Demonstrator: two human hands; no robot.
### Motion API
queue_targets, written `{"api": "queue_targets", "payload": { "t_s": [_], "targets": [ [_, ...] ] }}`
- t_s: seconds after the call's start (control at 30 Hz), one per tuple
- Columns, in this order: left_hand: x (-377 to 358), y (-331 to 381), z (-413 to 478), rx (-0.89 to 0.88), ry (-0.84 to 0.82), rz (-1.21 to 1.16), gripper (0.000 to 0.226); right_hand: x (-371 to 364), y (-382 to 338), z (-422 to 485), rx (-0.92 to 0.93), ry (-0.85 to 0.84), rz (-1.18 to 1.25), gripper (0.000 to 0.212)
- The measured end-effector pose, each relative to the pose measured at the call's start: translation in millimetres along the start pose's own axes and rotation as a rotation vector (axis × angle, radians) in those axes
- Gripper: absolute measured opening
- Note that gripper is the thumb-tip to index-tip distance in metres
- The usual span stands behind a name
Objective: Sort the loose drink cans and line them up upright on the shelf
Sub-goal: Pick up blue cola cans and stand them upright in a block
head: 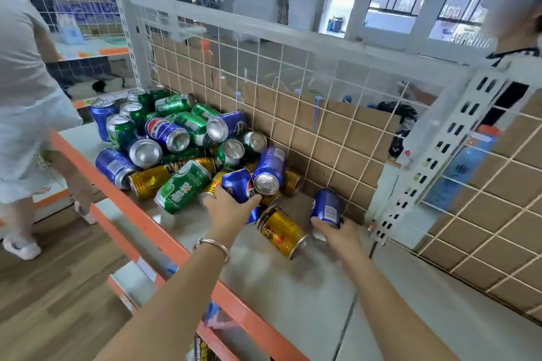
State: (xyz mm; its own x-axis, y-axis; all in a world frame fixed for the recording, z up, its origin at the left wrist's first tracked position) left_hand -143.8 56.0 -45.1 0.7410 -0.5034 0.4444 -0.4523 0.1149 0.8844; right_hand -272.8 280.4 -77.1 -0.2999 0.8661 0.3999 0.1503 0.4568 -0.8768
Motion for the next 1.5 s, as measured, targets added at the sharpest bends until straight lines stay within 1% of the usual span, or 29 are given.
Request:
{"api": "queue_targets", "payload": {
  "t_s": [0.07, 0.1, 0.17, 0.27, 0.43, 0.53, 0.6, 0.67, 0.73, 0.77, 0.8, 0.87, 0.9, 0.93, 0.97, 1.0, 1.03, 1.1, 1.17, 1.2, 1.27, 1.33, 1.4, 1.5],
  "targets": [
    [-1.4, 0.5, -3.0, -0.023, 0.029, 0.006, 0.074, -5.9, -5.5, 1.4, 0.011, 0.0, -0.013, 0.062],
    [-1.8, 0.6, -4.7, -0.031, 0.037, 0.008, 0.072, -8.0, -7.5, 1.7, 0.025, 0.007, -0.057, 0.063],
    [-2.2, 0.2, -5.3, -0.033, 0.029, 0.007, 0.068, -11.7, -10.8, 0.2, 0.082, 0.03, -0.161, 0.07],
    [-4.6, -0.9, -3.6, -0.033, -0.02, 0.017, 0.062, -16.9, -10.6, -0.4, 0.142, 0.032, -0.205, 0.078],
    [-7.6, 1.4, -6.2, -0.01, -0.064, 0.027, 0.061, -19.6, -8.6, 8.4, 0.126, 0.017, -0.25, 0.083],
    [-5.7, -1.3, -5.8, 0.01, -0.085, -0.016, 0.059, -18.5, -11.5, 9.2, 0.127, -0.034, -0.3, 0.083],
    [-4.2, -7.9, -3.3, 0.038, -0.097, -0.079, 0.058, -14.9, -15.0, 8.5, 0.144, -0.076, -0.4, 0.084],
    [-1.5, -13.2, -3.5, 0.058, -0.104, -0.13, 0.06, -9.6, -19.3, 6.1, 0.17, -0.09, -0.578, 0.085],
    [-2.7, -22.1, -3.6, 0.1, -0.12, -0.211, 0.066, -5.2, -25.4, 1.1, 0.187, -0.083, -0.785, 0.086],
    [-3.4, -26.8, -3.9, 0.121, -0.122, -0.272, 0.065, -3.9, -29.5, -1.8, 0.203, -0.07, -0.868, 0.085],
    [-3.6, -29.8, -5.4, 0.138, -0.117, -0.346, 0.055, -3.1, -32.6, -4.1, 0.217, -0.061, -0.93, 0.085],
    [-1.8, -31.9, -8.6, 0.15, -0.112, -0.46, 0.033, -2.0, -37.7, -7.4, 0.236, -0.041, -0.969, 0.084],
    [-0.5, -31.6, -9.7, 0.158, -0.117, -0.5, 0.03, -1.2, -38.4, -8.1, 0.239, -0.031, -0.96, 0.084],
    [0.1, -32.4, -10.2, 0.172, -0.132, -0.543, 0.033, 0.2, -38.3, -8.3, 0.243, -0.019, -0.948, 0.083],
    [0.3, -33.3, -10.4, 0.183, -0.148, -0.584, 0.042, 1.6, -37.4, -9.2, 0.241, -0.013, -0.928, 0.083],
    [0.4, -34.5, -10.5, 0.196, -0.154, -0.615, 0.049, 2.8, -35.2, -9.0, 0.231, -0.02, -0.89, 0.083],
    [1.1, -34.9, -10.7, 0.203, -0.16, -0.636, 0.049, 4.5, -32.3, -9.8, 0.205, -0.037, -0.792, 0.082],
    [4.8, -31.9, -11.4, 0.202, -0.163, -0.678, 0.039, 6.8, -26.4, -11.5, 0.123, -0.074, -0.495, 0.076],
    [8.1, -23.9, -13.9, 0.195, -0.177, -0.737, 0.022, 11.2, -19.3, -11.1, 0.045, -0.048, -0.227, 0.068],
    [8.9, -20.3, -14.8, 0.205, -0.182, -0.779, 0.018, 13.8, -15.7, -11.8, 0.008, -0.029, -0.092, 0.062],
    [6.9, -14.7, -15.5, 0.237, -0.223, -0.875, 0.023, 13.9, -5.0, -15.2, -0.124, -0.052, 0.231, 0.053],
    [2.2, -8.3, -20.2, 0.258, -0.276, -0.928, 0.024, 9.3, 1.1, -23.7, -0.256, -0.136, 0.566, 0.053],
    [-3.7, -4.1, -26.7, 0.283, -0.33, -0.97, 0.018, 5.3, -0.7, -32.8, -0.323, -0.259, 0.809, 0.059],
    [-10.4, 6.2, -36.9, 0.269, -0.41, -1.003, 0.021, 2.9, -17.0, -49.7, -0.252, -0.494, 0.983, 0.067]
  ]
}}
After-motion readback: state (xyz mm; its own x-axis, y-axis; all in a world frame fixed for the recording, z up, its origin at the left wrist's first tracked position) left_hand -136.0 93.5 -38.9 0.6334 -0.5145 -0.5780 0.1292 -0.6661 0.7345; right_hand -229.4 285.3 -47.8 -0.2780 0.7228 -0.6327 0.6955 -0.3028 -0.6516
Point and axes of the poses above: each hand's wrist, its own z-axis towards the middle knuckle, its own x-axis out of the back of the hand, y = z × x, the point moved 6 cm from there along z, towards the middle knuckle, and after that the axes turned 2 degrees about x, right-handed, at the moved point
